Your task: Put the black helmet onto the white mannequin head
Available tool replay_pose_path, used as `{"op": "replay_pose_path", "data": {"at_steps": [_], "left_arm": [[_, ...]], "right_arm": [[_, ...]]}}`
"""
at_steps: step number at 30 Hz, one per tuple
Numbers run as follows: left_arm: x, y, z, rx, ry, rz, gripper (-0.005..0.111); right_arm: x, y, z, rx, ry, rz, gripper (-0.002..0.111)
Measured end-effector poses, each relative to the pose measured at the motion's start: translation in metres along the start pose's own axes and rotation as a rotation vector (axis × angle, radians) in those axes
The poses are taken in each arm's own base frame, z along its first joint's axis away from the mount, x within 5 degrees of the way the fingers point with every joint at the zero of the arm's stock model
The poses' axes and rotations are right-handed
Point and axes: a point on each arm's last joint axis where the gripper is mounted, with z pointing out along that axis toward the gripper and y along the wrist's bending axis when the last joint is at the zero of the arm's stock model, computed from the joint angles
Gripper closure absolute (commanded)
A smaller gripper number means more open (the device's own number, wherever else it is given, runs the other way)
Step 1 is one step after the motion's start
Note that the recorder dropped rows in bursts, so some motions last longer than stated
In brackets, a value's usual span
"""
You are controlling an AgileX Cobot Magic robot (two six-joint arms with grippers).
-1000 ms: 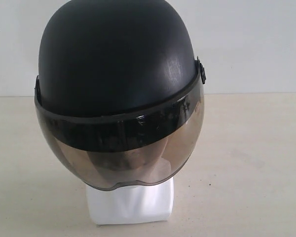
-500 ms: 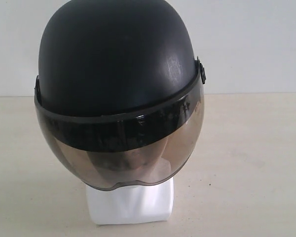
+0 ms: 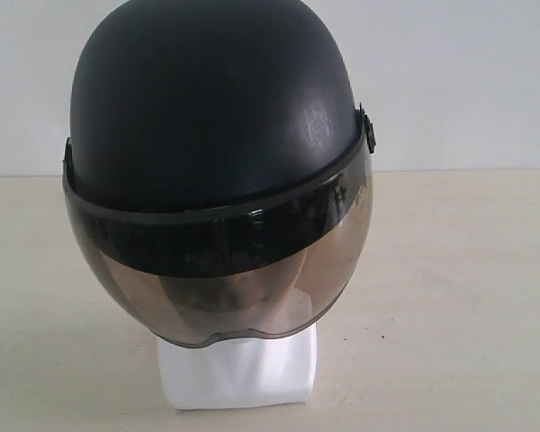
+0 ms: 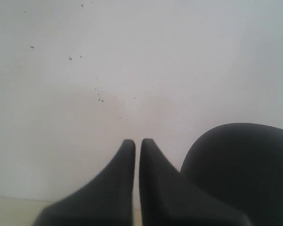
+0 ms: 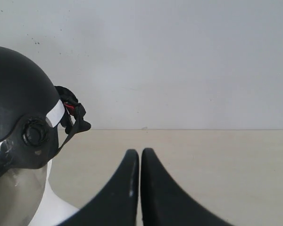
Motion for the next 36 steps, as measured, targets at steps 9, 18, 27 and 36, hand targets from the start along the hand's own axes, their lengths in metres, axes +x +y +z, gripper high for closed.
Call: {"op": "replay_pose_path", "data": {"at_steps": [9,18,27,36], "left_arm": [[0.008,0.0,0.0,0.009,0.029,-0.094,0.102],[0.008,-0.007,-0.008,0.108,0.01,-0.186,0.102],[0.056,0.007,-0.009,0.041,0.222,0.21,0.102],[0.109,0.026,-0.034,-0.061,0.354,0.19,0.102]], "right_arm": [[0.001,0.0,0.0,0.0,0.002,0.0,0.106],[0.001,0.0,0.0,0.001,0.003,0.0,0.106],[0.001,0.0,0.0,0.001,0.003,0.002,0.106],[0.001,0.0,0.0,0.002,0.005,0.002,0.106]]}}
